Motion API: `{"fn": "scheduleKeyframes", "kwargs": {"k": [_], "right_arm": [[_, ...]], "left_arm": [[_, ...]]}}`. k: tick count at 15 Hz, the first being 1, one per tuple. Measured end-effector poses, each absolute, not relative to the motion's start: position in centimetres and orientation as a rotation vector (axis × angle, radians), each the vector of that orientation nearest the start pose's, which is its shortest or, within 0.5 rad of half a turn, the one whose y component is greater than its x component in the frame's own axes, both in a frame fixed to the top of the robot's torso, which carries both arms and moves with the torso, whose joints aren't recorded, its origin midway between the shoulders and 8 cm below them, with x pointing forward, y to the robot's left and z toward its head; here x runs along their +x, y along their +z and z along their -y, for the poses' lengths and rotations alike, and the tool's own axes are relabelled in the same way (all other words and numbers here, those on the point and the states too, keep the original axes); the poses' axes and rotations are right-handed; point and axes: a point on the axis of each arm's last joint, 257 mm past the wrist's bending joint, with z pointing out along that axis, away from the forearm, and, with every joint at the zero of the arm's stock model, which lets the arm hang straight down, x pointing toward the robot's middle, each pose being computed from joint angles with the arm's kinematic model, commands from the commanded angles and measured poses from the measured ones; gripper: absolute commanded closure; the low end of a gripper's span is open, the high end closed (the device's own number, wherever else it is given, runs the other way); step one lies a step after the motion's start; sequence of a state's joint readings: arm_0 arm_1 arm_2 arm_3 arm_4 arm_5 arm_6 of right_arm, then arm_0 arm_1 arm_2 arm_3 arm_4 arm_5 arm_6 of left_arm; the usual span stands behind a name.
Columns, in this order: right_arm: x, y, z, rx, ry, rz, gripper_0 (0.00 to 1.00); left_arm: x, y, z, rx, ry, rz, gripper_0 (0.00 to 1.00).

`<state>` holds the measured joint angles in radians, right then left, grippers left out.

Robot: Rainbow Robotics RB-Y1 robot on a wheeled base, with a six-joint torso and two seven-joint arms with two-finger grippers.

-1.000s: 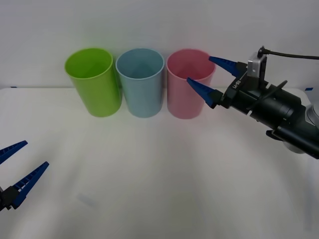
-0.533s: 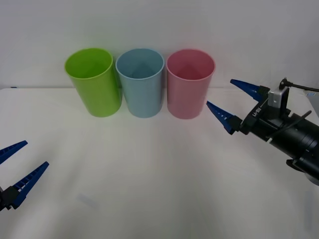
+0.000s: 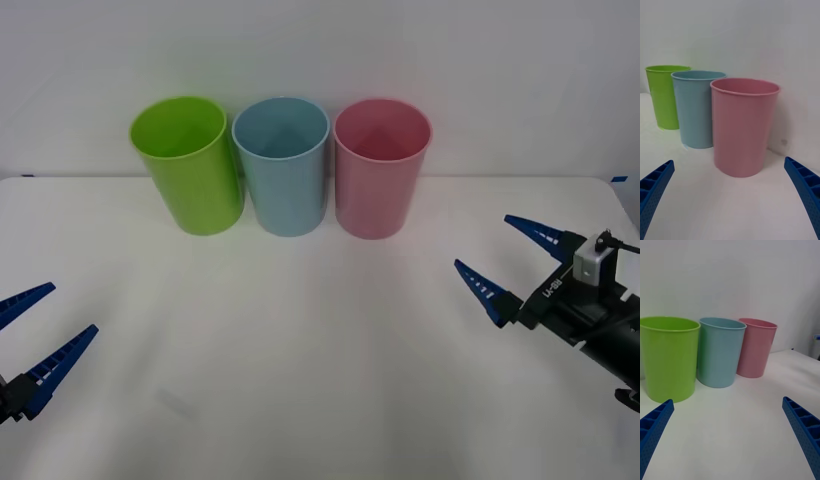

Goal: Grasp the object on the table and drop it into the matching bin: aluminum can to the light blue bin, PET bottle to the pink bin.

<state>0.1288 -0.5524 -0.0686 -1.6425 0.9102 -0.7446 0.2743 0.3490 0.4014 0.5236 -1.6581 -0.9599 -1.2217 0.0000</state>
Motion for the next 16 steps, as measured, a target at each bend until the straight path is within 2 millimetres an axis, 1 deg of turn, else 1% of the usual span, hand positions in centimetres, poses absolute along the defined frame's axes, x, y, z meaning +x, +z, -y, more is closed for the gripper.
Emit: {"fn": "scheduleKeyframes", "kwargs": {"k": [8, 12, 16], "right_arm": [[40.4, -21.3, 28.8, -0.533, 0.356, -1.474, 0.00], [38.8, -23.0, 30.3, -0.486, 0.342, -1.517, 0.00], [36.9, -23.6, 31.5, -0.430, 0.362, -1.535, 0.00]], "left_arm": [[34.2, -16.9, -33.0, 0.465, -0.567, -1.441, 0.00], [34.2, -16.9, -33.0, 0.465, -0.567, -1.441, 0.00], [34.2, -16.9, -33.0, 0.465, -0.567, -1.441, 0.00]]}}
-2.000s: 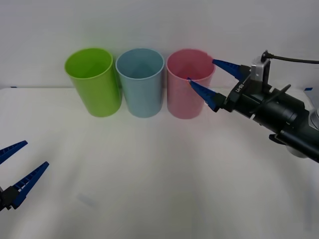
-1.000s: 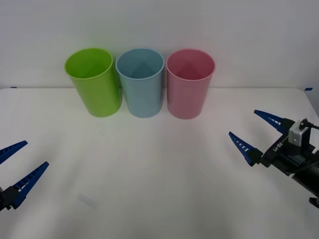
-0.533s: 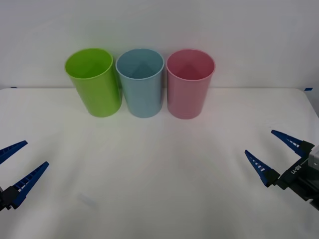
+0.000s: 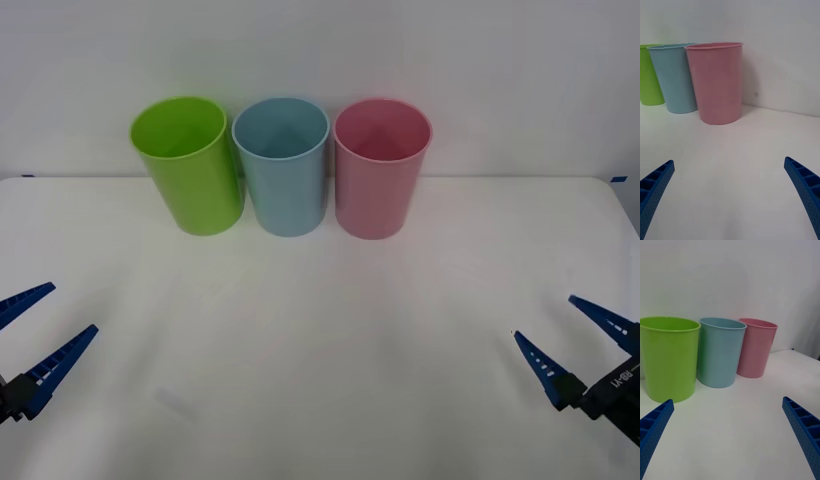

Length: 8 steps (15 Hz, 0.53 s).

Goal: Grasp the object on the table and drop it into the matching bin: aluminum can to the light blue bin, PET bottle to the pink bin.

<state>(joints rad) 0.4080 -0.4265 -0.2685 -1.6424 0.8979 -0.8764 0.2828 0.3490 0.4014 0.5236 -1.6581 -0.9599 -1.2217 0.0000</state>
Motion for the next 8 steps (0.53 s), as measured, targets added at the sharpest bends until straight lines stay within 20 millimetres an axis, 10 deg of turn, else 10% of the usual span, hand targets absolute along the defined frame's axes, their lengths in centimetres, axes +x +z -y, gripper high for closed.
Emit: {"fn": "scheduleKeyframes", "kwargs": {"k": [8], "right_arm": [[34.7, -24.0, 32.3, -0.396, 0.387, -1.544, 0.00]], "left_arm": [[34.2, -16.9, -33.0, 0.465, -0.567, -1.441, 0.00]]}}
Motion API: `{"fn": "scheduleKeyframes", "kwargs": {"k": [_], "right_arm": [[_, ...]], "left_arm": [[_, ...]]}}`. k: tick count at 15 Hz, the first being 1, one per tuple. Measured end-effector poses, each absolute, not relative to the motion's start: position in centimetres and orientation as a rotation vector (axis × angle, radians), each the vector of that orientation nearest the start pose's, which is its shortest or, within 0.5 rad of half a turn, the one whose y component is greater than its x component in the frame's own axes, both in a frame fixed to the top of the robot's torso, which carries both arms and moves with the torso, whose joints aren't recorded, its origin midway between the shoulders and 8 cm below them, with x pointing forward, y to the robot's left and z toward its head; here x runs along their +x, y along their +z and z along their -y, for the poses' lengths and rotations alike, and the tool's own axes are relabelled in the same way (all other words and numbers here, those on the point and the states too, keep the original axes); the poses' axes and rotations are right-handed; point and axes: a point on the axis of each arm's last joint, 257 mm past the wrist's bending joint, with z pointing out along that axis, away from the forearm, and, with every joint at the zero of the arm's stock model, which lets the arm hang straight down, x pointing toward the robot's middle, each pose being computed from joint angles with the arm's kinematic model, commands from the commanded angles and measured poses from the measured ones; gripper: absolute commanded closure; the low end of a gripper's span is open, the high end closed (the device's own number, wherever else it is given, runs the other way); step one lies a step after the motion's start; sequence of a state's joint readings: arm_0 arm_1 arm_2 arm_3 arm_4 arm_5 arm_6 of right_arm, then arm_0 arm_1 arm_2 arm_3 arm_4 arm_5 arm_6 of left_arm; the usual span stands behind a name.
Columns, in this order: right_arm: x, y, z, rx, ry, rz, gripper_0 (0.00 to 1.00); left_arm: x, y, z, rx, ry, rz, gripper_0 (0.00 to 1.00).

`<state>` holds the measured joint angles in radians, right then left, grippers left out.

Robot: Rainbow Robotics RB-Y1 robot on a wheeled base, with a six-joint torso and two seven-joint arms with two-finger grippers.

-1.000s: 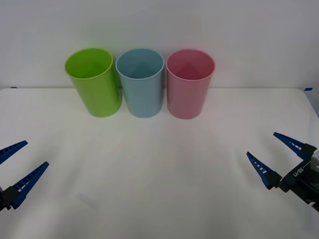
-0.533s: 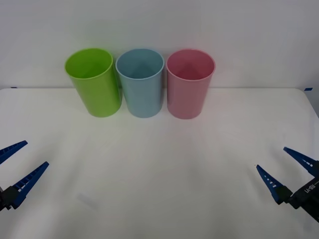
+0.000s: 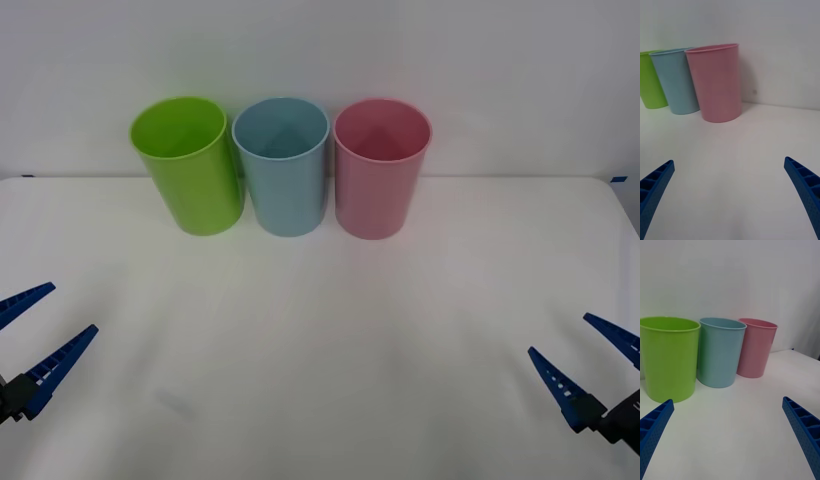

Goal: Grasp the object on the table and drop it into the matching bin: aluminum can to the light blue bin, PET bottle to the pink bin.

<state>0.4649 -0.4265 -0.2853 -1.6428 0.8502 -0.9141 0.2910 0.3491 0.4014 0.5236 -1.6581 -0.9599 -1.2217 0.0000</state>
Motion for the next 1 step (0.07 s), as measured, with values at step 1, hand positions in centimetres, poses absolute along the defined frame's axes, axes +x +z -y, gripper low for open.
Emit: {"fn": "scheduleKeyframes", "kwargs": {"k": [1], "right_arm": [[34.67, -24.07, 32.26, -0.398, 0.385, -1.545, 0.00]], "left_arm": [[34.23, -16.89, -32.97, 0.465, -0.567, -1.441, 0.00]]}}
